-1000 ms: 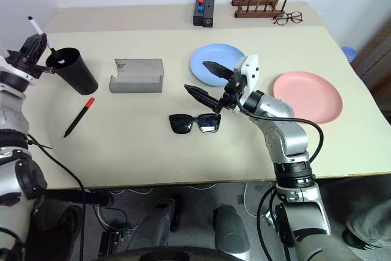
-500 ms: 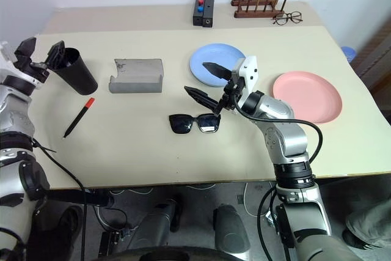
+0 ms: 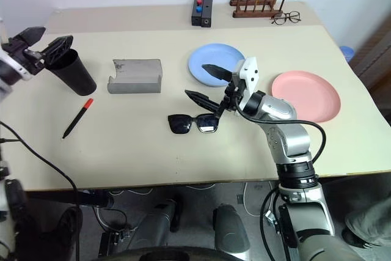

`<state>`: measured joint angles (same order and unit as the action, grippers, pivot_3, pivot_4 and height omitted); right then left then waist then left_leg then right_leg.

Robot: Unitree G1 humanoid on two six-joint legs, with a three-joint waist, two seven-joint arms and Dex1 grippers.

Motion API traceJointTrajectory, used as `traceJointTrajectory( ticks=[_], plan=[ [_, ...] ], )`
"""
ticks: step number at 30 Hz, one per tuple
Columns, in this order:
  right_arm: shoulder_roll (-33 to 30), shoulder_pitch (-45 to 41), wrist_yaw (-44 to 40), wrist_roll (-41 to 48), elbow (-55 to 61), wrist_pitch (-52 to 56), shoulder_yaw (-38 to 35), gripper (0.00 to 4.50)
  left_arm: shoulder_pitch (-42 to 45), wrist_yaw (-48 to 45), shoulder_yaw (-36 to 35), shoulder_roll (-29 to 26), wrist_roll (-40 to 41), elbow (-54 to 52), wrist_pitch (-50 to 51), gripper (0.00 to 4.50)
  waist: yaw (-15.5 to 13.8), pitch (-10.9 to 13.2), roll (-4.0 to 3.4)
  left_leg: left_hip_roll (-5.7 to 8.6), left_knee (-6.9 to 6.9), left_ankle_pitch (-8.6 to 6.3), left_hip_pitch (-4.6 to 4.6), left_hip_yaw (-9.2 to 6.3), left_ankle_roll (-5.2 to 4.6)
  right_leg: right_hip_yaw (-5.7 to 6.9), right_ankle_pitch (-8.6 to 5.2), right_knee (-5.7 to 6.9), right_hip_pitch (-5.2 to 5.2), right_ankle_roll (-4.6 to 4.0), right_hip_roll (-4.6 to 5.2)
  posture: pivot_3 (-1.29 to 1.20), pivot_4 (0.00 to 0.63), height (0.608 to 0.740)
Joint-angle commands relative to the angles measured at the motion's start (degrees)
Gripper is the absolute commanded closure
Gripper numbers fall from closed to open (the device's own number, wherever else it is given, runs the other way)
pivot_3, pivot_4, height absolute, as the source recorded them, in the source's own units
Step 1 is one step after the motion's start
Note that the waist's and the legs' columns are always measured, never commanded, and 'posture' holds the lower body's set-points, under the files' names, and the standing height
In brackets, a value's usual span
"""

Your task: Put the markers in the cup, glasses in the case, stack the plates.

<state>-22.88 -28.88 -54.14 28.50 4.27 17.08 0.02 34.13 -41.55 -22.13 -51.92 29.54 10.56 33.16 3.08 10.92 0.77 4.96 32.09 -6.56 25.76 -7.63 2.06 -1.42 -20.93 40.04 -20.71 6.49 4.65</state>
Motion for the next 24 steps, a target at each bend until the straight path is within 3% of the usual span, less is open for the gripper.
traceJointTrajectory(
  ticks=[1, 8, 14, 24],
  plan=[
    [-2.9, 0.6, -5.3, 2.5, 3.1, 0.7, 0.1, 0.00, -4.3, 2.0, -2.0, -4.6, 2.5, -8.4, 13.2, 0.04, 0.1, 0.0, -0.01, 0.00, -0.02, 0.00, -0.02, 0.00, 0.00, 0.00, 0.00, 0.00, 0.01, -0.01, 0.01, 0.00, 0.150, 0.737],
    [-2.9, 0.8, -6.7, 3.1, 3.3, 1.4, 1.3, 0.00, -10.5, 8.8, -5.0, -5.6, 3.0, -13.4, 27.5, 0.04, -0.6, 0.0, 0.00, -0.06, 0.00, -0.02, -0.25, -0.02, 0.03, 0.00, -0.01, -0.04, 0.02, -0.03, 0.09, 0.00, 0.150, 0.737],
    [-2.1, 1.3, -5.9, 2.6, 3.4, 1.4, 2.3, 0.00, -7.7, 10.1, 0.8, -6.5, 1.7, -7.6, 35.4, 0.04, -0.8, 0.0, 0.01, -0.04, -0.01, -0.03, -0.25, -0.02, 0.04, -0.01, -0.01, -0.06, 0.01, -0.03, 0.12, 0.00, 0.150, 0.737],
    [-1.1, 2.1, -3.3, 1.7, 3.8, 0.9, 3.0, 0.00, 2.3, 0.6, 18.4, -5.9, -8.9, 12.0, 22.2, 0.04, -0.9, 0.0, 0.03, -0.03, -0.08, -0.03, -0.19, 0.00, 0.05, 0.00, -0.01, -0.11, -0.06, -0.03, 0.14, 0.00, 0.150, 0.737]
  ],
)
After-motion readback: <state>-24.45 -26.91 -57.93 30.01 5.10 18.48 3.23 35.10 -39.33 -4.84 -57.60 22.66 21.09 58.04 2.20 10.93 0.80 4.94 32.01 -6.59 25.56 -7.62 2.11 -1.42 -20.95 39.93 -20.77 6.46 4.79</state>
